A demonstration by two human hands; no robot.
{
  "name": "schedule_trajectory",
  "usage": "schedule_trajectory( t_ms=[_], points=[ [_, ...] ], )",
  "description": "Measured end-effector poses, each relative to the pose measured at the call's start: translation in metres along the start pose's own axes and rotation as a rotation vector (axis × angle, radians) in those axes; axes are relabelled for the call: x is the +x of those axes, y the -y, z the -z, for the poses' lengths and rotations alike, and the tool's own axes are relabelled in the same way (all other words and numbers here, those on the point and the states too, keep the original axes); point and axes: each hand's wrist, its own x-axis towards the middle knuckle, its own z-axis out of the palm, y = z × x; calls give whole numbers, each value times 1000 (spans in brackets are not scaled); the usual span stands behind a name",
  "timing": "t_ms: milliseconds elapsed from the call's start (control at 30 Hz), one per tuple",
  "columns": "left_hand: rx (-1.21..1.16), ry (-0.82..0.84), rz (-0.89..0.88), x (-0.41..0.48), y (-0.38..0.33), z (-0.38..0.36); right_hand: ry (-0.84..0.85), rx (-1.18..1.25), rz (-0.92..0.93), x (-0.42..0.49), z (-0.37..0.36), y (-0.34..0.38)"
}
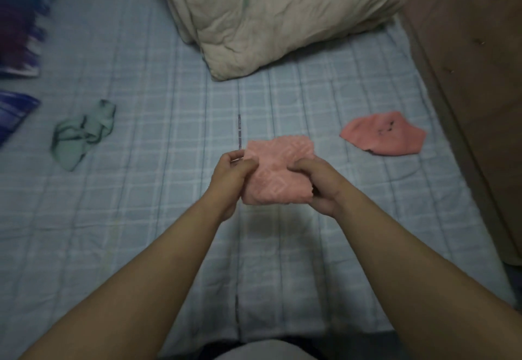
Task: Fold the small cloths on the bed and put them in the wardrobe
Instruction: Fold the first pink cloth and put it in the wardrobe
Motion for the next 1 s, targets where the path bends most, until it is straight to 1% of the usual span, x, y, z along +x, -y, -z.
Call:
schedule_trajectory(
  t_ms=[67,200,267,333,433,567,667,733,833,1000],
  points=[
    [-12,62,36,-21,-11,-7,21,22,33,-23,-2,10],
    [19,323,136,-64,-27,-14,58,43,89,-70,-5,22],
    [38,398,173,-83,-31,-16,78,79,105,-90,-6,24],
    [52,408,153,-100,-35,-18,103,107,120,-110,-7,24],
    [37,383,21,-120,-37,-21,131,91,156,-140,-10,21],
    [102,341,-225,-146,-38,-21,70,101,259,-178,-10,10],
    [159,350,-342,-168,-36,-20,21,84,327,-205,-10,-2],
    [157,389,-361,-182,-36,-22,-11,94,369,-220,-10,-9],
    [145,449,-340,-201,-32,-34,-40,120,432,-247,-4,-18],
    [160,514,-315,-231,-24,-68,-116,159,520,-291,21,-26]
  ],
)
